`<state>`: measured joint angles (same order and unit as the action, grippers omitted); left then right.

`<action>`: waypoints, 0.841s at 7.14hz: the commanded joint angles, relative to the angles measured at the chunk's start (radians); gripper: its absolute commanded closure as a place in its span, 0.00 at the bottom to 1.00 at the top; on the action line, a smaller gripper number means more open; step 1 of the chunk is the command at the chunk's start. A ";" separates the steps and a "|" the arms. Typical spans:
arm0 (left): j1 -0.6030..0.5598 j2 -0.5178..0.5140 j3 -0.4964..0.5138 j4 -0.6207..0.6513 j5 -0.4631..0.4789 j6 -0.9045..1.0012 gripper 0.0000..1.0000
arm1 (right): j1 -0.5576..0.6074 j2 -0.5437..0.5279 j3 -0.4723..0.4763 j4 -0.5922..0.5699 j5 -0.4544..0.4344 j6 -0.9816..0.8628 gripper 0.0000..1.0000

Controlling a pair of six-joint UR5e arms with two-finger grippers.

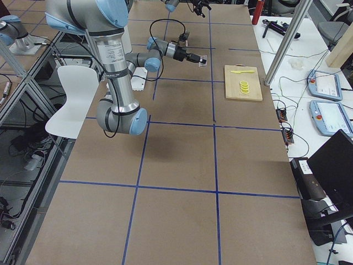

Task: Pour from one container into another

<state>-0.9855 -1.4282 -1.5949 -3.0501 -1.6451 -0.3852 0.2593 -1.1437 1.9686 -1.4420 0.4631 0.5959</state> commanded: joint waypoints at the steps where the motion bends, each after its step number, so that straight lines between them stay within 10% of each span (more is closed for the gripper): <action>1: -0.038 -0.002 0.003 0.011 -0.007 -0.003 0.00 | 0.000 -0.010 -0.001 0.000 0.000 0.018 1.00; 2: -0.039 0.002 0.031 0.019 -0.010 -0.001 0.00 | 0.000 -0.010 -0.001 0.000 0.000 0.019 1.00; 6: -0.310 0.006 0.033 0.392 -0.502 0.088 0.00 | 0.000 -0.010 0.001 0.000 0.000 0.021 1.00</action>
<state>-1.2282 -1.4221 -1.5606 -2.7717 -2.0537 -0.3560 0.2586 -1.1535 1.9683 -1.4419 0.4633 0.6164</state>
